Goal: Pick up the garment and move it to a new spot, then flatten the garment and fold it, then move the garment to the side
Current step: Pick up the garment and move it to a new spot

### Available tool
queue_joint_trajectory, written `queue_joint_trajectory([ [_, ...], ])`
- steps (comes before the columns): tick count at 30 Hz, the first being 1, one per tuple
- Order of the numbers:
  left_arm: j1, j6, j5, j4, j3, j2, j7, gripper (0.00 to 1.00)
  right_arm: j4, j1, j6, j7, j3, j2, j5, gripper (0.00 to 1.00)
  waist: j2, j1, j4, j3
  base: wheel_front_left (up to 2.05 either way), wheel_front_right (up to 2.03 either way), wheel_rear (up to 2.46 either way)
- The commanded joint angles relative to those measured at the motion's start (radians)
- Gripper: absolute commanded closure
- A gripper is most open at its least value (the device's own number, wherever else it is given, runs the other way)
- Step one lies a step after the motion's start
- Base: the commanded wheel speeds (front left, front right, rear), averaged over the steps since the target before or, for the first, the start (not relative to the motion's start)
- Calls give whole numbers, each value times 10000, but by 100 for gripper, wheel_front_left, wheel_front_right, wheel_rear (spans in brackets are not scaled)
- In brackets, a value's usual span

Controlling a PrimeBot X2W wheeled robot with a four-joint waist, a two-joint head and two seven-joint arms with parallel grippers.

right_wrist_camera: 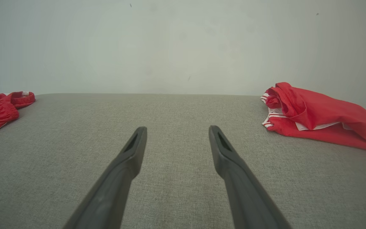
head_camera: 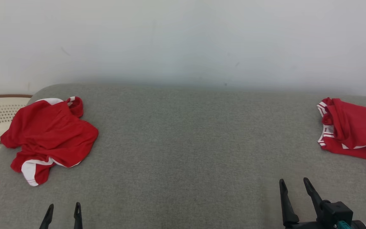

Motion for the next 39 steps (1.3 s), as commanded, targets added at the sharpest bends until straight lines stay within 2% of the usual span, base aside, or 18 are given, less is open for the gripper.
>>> queue_joint_trajectory([
  [1,-22,37,-34,58,-7,74,-64,0,25,143,-10,-3,-24,-16,40,0,0,0,605,35,0,0,0],
  [12,280,246,-172,-21,234,228,-7,0,178,139,-10,-74,123,6,229,0,0,0,2405,1,0,0,0],
  [20,287,298,-308,-113,339,383,15,0,321,9,-10,-175,323,45,305,0,0,0,3388,43,0,0,0],
  [29,421,352,-377,-227,353,481,78,0,479,-86,-10,-272,402,67,347,0,0,0,4040,-36,0,0,0],
  [39,509,445,-421,-359,363,533,134,0,680,-162,-10,-335,525,88,444,0,0,0,4151,-127,0,0,0],
])
